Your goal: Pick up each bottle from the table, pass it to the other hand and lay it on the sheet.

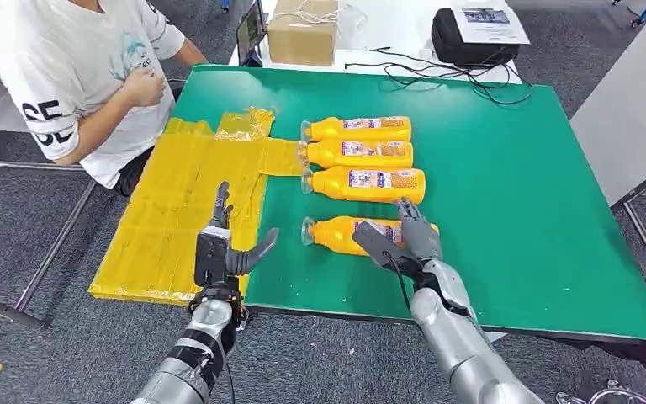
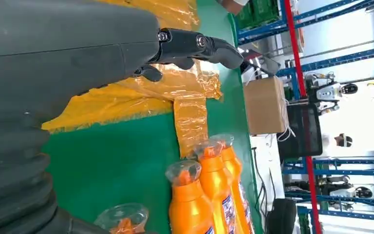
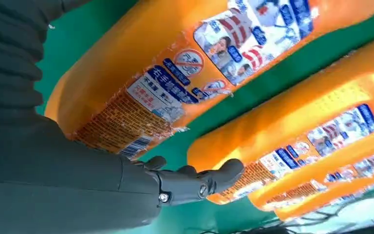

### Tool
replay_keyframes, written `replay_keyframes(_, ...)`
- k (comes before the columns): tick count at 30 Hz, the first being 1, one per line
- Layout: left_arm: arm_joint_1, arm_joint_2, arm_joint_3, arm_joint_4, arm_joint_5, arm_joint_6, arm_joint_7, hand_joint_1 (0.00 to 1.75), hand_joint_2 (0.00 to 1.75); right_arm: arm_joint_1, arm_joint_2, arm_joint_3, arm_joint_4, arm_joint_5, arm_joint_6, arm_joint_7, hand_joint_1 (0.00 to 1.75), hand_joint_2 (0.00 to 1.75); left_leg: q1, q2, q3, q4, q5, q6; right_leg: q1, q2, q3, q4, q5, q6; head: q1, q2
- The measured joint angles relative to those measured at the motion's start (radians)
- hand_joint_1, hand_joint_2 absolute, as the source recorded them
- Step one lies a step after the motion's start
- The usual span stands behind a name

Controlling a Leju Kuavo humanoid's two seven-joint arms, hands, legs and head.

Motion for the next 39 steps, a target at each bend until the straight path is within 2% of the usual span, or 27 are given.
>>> replay_keyframes(4,-0.001,0.000,0.002,0.001,0.006,-0.011,0.000,0.00,1.75,-0.022,-0.002,0.010,0.034,0.016,0.031,0.016,0.02,1.75,0.000,0.000,0.000,0.000,0.000,0.000,0.000,0.000,0.000,0.000,0.000,0.000,0.000,0.000)
replay_keyframes(5,-0.002,0.000,0.002,0.002,0.008,-0.018,0.000,0.00,1.75,-0.029,-0.002,0.014,0.044,0.020,0.041,0.023,1.59,1.75,0.000,0.000,0.000,0.000,0.000,0.000,0.000,0.000,0.000,0.000,0.000,0.000,0.000,0.000)
replay_keyframes(6,-0.003,0.000,0.003,0.004,0.014,-0.019,0.001,0.00,1.75,-0.038,-0.003,0.019,0.060,0.022,0.062,0.029,1.73,1.75,0.000,0.000,0.000,0.000,0.000,0.000,0.000,0.000,0.000,0.000,0.000,0.000,0.000,0.000)
replay_keyframes(13,-0.015,0.000,0.010,0.016,0.025,-0.042,0.001,0.00,1.75,-0.108,-0.014,0.043,0.147,0.006,0.145,0.037,1.75,1.75,0.000,0.000,0.005,0.000,0.000,0.000,0.000,0.000,0.005,0.000,0.000,0.000,0.000,0.000)
replay_keyframes(19,-0.019,0.000,0.014,0.024,0.038,-0.063,0.003,0.00,1.75,-0.132,-0.020,0.044,0.177,-0.010,0.171,0.033,1.75,1.75,0.000,0.000,0.007,0.000,0.000,0.000,0.000,0.000,0.006,0.000,0.000,0.000,0.000,0.000)
replay_keyframes(25,-0.032,0.000,0.020,0.041,0.077,-0.111,0.015,0.00,1.75,-0.179,-0.035,0.063,0.214,-0.024,0.267,0.021,1.75,1.75,0.000,0.000,0.011,0.000,0.000,0.000,0.000,0.000,0.010,-0.001,0.000,0.000,0.000,0.000)
replay_keyframes(29,-0.052,0.002,0.024,0.068,0.058,-0.092,0.020,0.00,1.75,-0.213,-0.044,0.072,0.245,-0.077,0.329,0.006,1.75,1.75,0.000,0.000,0.013,0.000,0.000,0.000,0.000,0.000,0.012,-0.001,0.000,0.000,0.000,0.000)
replay_keyframes(35,-0.071,0.008,0.025,0.092,0.046,-0.086,0.023,0.00,1.75,-0.220,-0.042,0.074,0.257,-0.119,0.317,-0.002,1.75,1.75,0.000,0.000,0.013,0.000,0.000,0.000,0.000,0.000,0.013,0.000,0.000,0.000,0.000,0.000)
replay_keyframes(39,-0.069,0.014,0.026,0.087,0.025,-0.081,0.051,0.00,1.75,-0.197,-0.031,0.069,0.243,-0.215,0.225,-0.048,1.75,1.75,0.000,0.000,0.013,0.000,0.000,0.000,0.000,0.000,0.013,0.000,0.000,0.000,0.000,0.000)
